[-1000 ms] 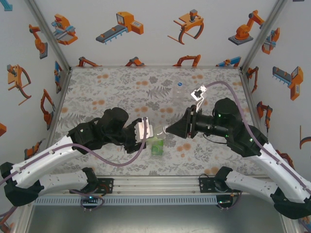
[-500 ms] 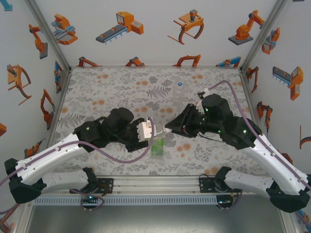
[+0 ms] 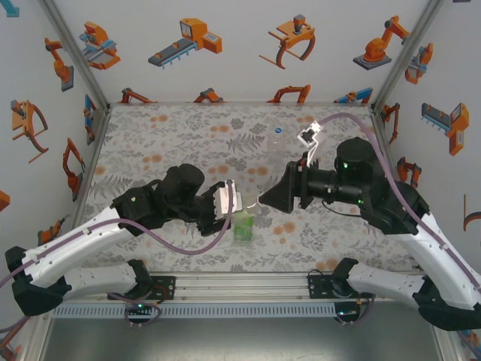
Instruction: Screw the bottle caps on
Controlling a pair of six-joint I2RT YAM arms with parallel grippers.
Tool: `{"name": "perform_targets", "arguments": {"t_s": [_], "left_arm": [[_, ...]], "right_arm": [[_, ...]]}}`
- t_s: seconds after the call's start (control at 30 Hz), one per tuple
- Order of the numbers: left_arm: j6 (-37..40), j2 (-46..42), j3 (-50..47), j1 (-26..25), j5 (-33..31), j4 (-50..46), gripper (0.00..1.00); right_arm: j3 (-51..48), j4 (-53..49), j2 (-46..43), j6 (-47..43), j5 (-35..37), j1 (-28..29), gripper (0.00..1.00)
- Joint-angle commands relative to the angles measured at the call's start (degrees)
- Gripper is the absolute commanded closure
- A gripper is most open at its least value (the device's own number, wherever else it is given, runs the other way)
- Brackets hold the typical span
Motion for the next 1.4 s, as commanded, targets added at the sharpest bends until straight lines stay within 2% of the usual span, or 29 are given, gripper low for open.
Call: {"name": "perform_targets", "arguments": {"t_s": [0.0, 0.2, 0.4, 0.83, 1.13, 1.2, 1.27, 1.37], "left_arm": [[0.78, -1.3, 2.01, -0.34, 4.97, 0.4, 1.0], [0.83, -1.45, 2.28, -0.56, 7.14, -0.93, 1.0], [1.51, -1.12, 2.98, -0.81, 7.16, -2.56, 1.0], [1.98, -0.73, 3.43, -1.12, 7.08, -3.39, 1.0], [1.76, -0.64, 3.43, -1.28, 6.29, -3.49, 1.0], [1.71, -0.6, 3.43, -1.41, 6.02, -3.45, 1.0], [1.61, -0.6, 3.43, -1.36, 5.87, -3.44, 1.0], [1.37, -0.51, 3.43, -1.41, 4.96, -3.41, 1.0]], "right_arm": [[-0.3, 2.5, -1.46, -25.49, -12.41, 0.42, 0.4], [1.41, -8.1, -0.58, -54.17, -19.76, 0.42, 0.42], [4.41, -11.67, 2.24, -63.9, -21.24, 0.42, 0.46], [5.34, -10.79, 4.8, -64.12, -23.86, 0.42, 0.59], [4.98, -10.65, 5.07, -63.04, -24.84, 0.42, 0.64], [4.74, -10.8, 4.96, -62.95, -24.75, 0.42, 0.68], [4.45, -10.7, 4.73, -62.1, -24.72, 0.42, 0.77], [3.04, -8.26, 4.05, -56.65, -23.27, 0.42, 0.89]]}}
